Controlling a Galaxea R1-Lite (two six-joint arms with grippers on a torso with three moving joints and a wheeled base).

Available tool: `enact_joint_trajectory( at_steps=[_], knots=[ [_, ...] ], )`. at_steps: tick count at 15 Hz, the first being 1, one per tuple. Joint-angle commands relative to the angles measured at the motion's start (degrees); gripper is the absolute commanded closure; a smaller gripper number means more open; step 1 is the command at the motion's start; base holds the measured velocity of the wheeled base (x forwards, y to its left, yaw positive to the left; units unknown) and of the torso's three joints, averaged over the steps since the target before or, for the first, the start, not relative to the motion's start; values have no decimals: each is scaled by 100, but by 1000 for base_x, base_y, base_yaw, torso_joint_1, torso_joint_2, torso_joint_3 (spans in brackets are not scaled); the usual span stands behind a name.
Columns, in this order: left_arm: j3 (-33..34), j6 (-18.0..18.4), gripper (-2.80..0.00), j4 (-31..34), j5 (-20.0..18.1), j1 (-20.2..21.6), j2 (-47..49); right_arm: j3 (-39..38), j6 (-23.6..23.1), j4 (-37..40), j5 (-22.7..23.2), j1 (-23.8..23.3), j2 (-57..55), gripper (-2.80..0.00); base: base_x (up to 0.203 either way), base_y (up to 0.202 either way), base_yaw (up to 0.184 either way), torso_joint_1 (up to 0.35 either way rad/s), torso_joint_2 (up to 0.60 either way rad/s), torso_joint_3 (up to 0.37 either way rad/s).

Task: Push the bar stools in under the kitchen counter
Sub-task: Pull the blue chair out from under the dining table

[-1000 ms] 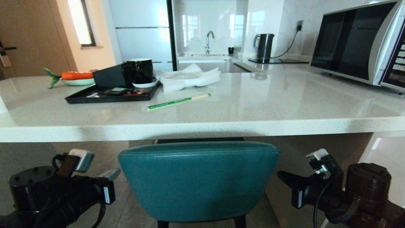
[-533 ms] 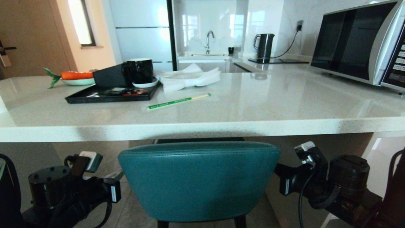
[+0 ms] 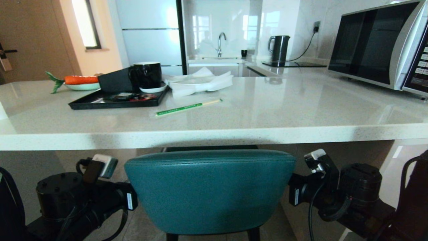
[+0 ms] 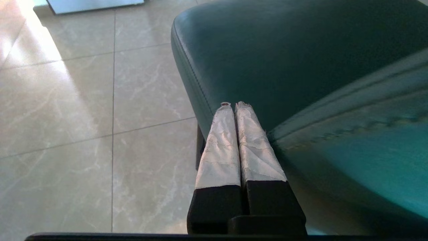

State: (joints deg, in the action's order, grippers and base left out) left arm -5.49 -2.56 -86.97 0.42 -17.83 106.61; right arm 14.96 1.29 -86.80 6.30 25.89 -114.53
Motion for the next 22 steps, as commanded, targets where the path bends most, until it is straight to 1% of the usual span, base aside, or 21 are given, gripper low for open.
enact_joint_trajectory(
  at_steps=[1,4,7,9,16,18,22],
  knots=[
    [-20,-3,0,-69,-17,-211,-108,-9,10,-81,-5,221,108,0,0,0,0,0,0,0],
    [-23,-15,0,-69,-3,-279,-79,-60,11,-83,-32,335,124,0,0,0,0,0,0,0],
    [-49,-121,0,-69,76,-265,-132,-169,11,-83,-32,417,157,0,0,0,0,0,0,0],
    [-44,-122,0,-69,389,-287,-30,-137,11,-74,-32,417,142,0,0,0,0,0,0,0],
    [-58,-131,0,-69,415,-405,-27,-90,3,-74,-67,417,142,0,0,0,0,0,0,0],
    [-84,-96,0,-69,412,-414,-53,-90,3,-74,-58,417,142,0,-105,0,3,6,1,2],
    [-77,-97,0,-69,415,-475,-71,-90,3,-74,-67,417,142,0,-193,0,-1,2,3,1]
  ],
)
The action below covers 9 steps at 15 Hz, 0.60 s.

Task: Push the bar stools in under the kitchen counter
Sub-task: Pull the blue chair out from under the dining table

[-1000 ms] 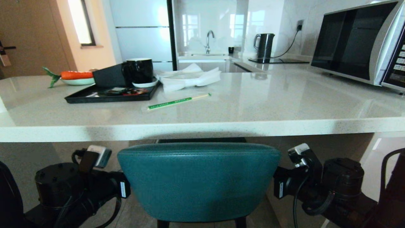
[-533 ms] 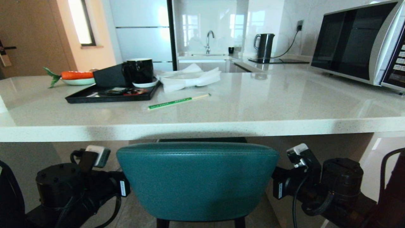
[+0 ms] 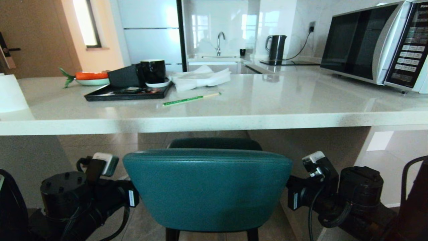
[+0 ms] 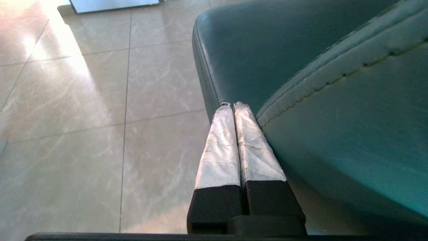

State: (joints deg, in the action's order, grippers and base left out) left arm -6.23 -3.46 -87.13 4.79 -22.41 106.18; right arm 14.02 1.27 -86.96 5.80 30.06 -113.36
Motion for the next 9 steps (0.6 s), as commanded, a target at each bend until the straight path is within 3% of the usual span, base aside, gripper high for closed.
enact_joint_trajectory(
  at_steps=[1,9],
  knots=[
    [-10,-5,0,-54,-22,-28,-27,4,5,-58,-18,0,25,0,-192,0,0,4,2,1],
    [4,3,0,-54,-13,-138,-45,4,5,-63,-27,8,33,0,-194,0,0,2,1,4]
  ],
)
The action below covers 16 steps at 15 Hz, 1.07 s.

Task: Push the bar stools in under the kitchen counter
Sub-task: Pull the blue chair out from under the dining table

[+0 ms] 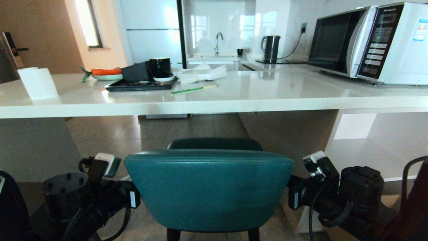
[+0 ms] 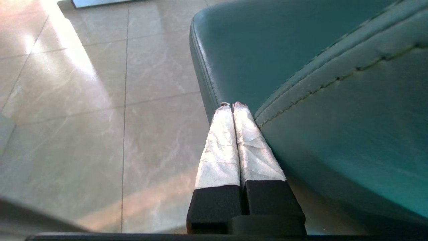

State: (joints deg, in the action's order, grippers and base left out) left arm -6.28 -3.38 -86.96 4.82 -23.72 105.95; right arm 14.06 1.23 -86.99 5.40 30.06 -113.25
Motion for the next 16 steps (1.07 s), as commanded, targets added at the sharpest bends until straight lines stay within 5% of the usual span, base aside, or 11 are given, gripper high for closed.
enact_joint_trajectory(
  at_steps=[1,16],
  knots=[
    [13,-12,0,-71,-12,-32,-36,1,9,-58,18,8,22,0,-197,0,-1,2,-1,1],
    [65,-40,0,-71,81,-185,-67,-8,18,-62,-57,96,-4,0,-193,0,-1,2,0,2]
  ],
)
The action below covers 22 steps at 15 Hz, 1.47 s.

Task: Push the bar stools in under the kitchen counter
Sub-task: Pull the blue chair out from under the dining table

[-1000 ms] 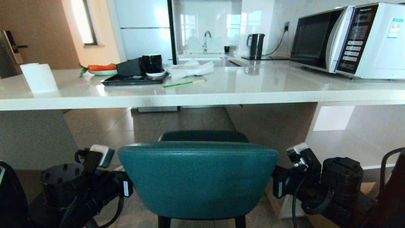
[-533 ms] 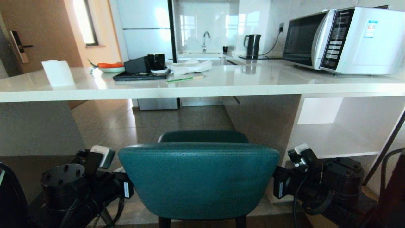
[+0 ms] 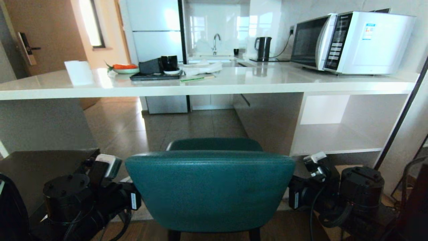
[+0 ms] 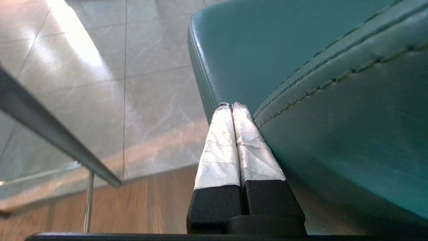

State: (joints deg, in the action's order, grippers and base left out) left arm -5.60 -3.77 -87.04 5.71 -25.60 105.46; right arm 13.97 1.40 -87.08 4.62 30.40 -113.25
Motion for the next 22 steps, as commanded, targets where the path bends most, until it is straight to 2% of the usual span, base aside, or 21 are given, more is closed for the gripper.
enact_joint_trajectory(
  at_steps=[1,11,16,22],
  knots=[
    [-3,-1,0,-62,-8,2,-17,0,0,-50,21,62,-4,0,-193,0,-1,6,3,10],
    [6,-10,0,-62,-8,11,27,-26,0,-55,21,62,-4,0,-183,0,-1,3,2,3],
    [-55,-10,0,-62,-8,2,144,25,0,-48,21,53,-22,0,0,0,0,0,0,0],
    [-592,-10,0,-62,64,-232,402,449,9,-46,-14,-43,-242,0,0,0,0,0,0,0]
  ],
)
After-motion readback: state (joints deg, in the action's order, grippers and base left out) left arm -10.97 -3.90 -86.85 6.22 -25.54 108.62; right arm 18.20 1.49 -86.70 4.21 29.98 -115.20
